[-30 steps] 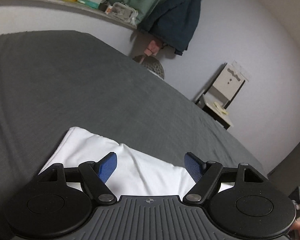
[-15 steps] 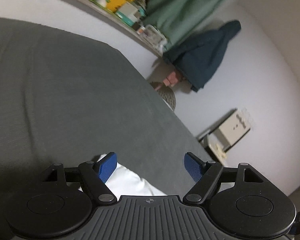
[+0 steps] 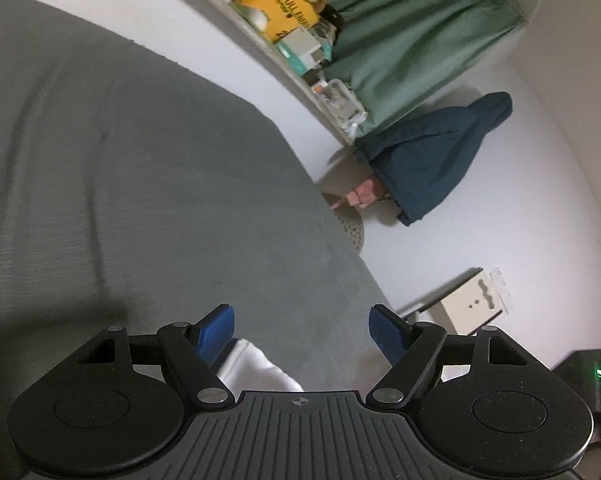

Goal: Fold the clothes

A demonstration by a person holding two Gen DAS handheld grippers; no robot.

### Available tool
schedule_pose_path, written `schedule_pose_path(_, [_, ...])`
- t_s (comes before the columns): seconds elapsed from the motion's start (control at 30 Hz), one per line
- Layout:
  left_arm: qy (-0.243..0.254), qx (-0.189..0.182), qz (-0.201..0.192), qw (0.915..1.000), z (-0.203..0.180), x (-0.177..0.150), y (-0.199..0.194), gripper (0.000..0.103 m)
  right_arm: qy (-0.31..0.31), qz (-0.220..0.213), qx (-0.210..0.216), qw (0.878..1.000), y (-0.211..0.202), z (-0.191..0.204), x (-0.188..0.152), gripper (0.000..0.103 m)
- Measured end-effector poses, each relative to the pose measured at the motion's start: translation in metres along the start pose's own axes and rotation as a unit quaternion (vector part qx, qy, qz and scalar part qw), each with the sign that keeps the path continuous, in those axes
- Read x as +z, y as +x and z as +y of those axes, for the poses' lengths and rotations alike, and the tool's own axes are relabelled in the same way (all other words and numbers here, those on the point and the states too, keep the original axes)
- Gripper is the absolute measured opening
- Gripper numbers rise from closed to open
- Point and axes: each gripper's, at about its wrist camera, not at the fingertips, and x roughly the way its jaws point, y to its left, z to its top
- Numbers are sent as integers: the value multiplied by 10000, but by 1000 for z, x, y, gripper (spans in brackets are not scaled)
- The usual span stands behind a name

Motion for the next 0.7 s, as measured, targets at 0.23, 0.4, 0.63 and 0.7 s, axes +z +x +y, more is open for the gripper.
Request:
schedule_pose_path(0.23, [-249, 7, -119, 9996, 16, 1, 6, 77, -194, 40, 94, 9998, 22, 10, -5, 34])
schedule_pose_path(0.4, [-470, 53, -309, 9984, 25, -1, 2, 77, -903, -851, 385, 9915, -27, 26, -37, 73])
schedule_pose_path(0.63, [-505, 92, -504, 9974, 23, -5, -7, 77, -2937, -1141, -1146, 9421, -16, 69, -128, 77])
schedule_pose_path(0.7, [-520, 170, -618, 9966, 24, -4, -13, 77, -3184, -1225, -1395, 9296, -3, 73, -140, 70])
